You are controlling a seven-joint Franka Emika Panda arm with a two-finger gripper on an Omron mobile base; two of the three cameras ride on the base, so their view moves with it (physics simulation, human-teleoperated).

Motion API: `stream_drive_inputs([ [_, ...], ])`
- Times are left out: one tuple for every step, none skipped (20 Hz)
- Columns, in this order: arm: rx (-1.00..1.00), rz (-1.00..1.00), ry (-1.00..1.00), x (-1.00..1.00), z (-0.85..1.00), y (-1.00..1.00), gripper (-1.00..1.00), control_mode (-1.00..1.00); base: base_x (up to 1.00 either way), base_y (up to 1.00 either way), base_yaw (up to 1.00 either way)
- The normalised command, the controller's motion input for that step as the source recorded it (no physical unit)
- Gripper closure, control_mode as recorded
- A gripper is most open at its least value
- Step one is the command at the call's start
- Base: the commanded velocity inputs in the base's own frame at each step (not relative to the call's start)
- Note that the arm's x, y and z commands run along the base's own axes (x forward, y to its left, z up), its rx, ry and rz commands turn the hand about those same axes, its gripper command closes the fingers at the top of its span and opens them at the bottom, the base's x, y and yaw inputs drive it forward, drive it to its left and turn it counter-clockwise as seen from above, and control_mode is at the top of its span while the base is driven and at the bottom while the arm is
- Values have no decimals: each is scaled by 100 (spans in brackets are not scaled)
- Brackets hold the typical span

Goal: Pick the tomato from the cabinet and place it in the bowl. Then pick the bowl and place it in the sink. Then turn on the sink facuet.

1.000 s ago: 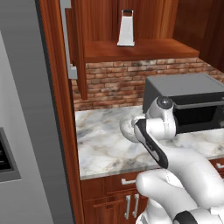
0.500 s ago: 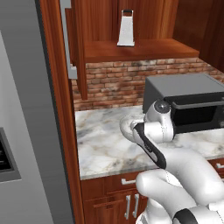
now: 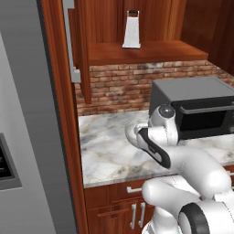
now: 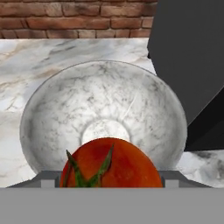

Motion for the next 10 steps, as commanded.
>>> stream_drive_inputs([
  [0,0,0,12,0,0,100,-100,0,0,0],
  [0,0,0,11,0,0,100,-100,0,0,0],
  [0,0,0,13,-4,0,100,-100,0,0,0],
  [0,0,0,14,-16,0,100,-100,0,0,0],
  [-1,0,0,21,-25,6,100,-100,0,0,0],
  [-2,0,5,32,-31,6,100,-100,0,0,0],
  [-1,0,4,21,-25,0,100,-100,0,0,0],
  [0,0,2,12,-24,0,100,-100,0,0,0],
  [0,0,2,7,-21,0,100,-100,0,0,0],
  [0,0,0,0,-17,0,100,-100,0,0,0],
])
